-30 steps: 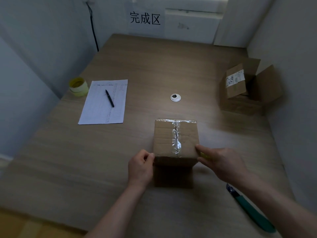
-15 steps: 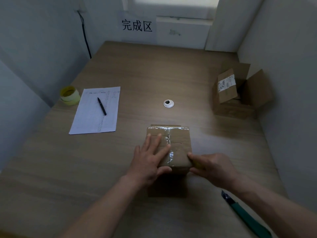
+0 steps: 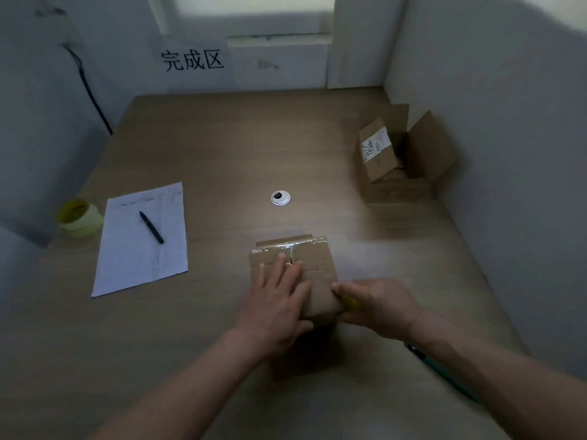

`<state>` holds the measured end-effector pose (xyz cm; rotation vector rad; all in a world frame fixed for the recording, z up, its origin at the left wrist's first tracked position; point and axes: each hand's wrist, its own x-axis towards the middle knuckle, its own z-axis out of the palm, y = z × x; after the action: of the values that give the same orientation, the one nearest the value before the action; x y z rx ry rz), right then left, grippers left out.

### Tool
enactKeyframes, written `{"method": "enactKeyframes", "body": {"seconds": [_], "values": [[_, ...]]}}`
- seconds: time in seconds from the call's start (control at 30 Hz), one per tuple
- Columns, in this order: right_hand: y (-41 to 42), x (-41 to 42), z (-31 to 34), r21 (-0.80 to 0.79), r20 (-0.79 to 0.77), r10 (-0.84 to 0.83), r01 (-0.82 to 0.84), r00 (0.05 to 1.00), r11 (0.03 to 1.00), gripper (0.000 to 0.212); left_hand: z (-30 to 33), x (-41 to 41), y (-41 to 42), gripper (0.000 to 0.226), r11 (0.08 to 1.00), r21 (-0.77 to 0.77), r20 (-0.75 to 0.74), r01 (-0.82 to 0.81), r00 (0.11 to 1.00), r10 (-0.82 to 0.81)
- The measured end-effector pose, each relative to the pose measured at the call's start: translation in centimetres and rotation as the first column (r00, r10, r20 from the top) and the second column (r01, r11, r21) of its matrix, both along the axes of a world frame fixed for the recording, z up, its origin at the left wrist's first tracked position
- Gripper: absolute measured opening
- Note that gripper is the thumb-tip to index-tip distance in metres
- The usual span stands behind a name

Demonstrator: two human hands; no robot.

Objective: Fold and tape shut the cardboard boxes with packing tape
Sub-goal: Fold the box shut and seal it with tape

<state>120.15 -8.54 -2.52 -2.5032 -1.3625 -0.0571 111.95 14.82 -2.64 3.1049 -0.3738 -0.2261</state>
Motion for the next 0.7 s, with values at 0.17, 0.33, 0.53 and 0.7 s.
{"method": "enactKeyframes", "body": {"seconds": [0.17, 0.33, 0.53, 0.7], "values": [[0.0, -0.7, -0.4, -0.117, -0.052, -0.108, 0.101, 0.993, 0.988, 0.070, -0.1, 3.0, -2.1, 0.079, 0.978, -0.065, 0.025, 0.200, 0.980, -0.199], [-1.6, -2.1, -0.4, -0.065, -0.249, -0.185, 0.174, 0.951, 0.983, 0.064, -0.7, 3.4, -1.6, 0.074, 0.968, -0.059, -0.021, 0.243, 0.969, -0.244], [-3.8, -1.5, 0.1, -0.156, -0.393, -0.260, 0.215, 0.882, 0.964, 0.036, 0.9, 5.0, -3.2, 0.051, 0.904, -0.121, 0.020, 0.410, 0.911, -0.411], [-3.7, 1.2, 1.5, -0.342, -0.168, -0.341, 0.270, 0.925, 0.900, 0.039, 1.5, 6.4, -4.1, 0.043, 0.875, -0.237, 0.058, 0.423, 0.905, -0.422]]}}
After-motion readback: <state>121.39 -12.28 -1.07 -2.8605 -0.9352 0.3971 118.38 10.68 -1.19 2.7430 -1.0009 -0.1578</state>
